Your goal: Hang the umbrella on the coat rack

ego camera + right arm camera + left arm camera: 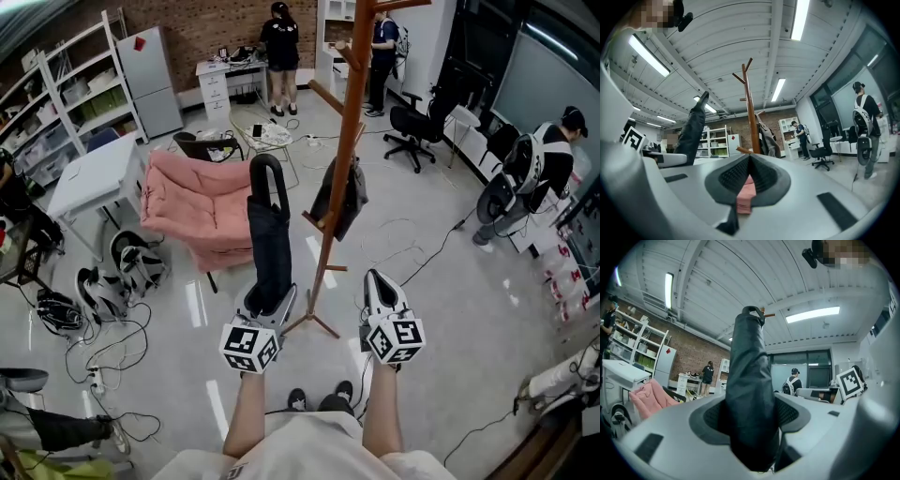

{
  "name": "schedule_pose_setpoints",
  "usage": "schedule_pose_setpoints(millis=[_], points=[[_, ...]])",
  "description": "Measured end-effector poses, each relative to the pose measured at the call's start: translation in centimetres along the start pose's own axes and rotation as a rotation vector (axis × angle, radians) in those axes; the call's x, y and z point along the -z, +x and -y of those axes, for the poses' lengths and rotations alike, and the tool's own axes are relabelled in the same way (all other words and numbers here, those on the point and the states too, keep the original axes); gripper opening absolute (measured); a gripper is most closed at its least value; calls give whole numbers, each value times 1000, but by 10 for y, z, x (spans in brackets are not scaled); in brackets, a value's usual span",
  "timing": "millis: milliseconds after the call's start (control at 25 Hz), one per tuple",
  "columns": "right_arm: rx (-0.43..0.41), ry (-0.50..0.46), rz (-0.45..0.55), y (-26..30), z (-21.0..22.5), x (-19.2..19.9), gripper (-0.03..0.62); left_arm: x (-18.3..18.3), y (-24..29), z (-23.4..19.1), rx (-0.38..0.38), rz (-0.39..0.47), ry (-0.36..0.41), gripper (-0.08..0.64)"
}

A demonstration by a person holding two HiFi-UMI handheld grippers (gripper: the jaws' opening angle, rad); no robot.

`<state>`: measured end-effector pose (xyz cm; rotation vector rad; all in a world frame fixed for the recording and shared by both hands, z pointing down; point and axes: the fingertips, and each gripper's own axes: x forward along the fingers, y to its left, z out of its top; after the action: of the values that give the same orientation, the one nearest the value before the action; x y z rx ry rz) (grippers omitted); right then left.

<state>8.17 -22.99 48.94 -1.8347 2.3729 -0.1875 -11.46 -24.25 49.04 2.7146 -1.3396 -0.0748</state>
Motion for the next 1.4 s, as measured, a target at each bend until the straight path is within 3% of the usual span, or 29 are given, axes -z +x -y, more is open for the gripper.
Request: schedule_pose_setpoints(millis=[160,600,1400], points=[[-61,22,-18,12,-3,-3,4,-6,6,0,-21,-1,15,272],[-249,-83,-143,49,-20,-8,5,-20,31,10,-57,17,10,272],[-370,-90,-171,76,-35,-10,5,-64,62,7,-76,87,56,272]])
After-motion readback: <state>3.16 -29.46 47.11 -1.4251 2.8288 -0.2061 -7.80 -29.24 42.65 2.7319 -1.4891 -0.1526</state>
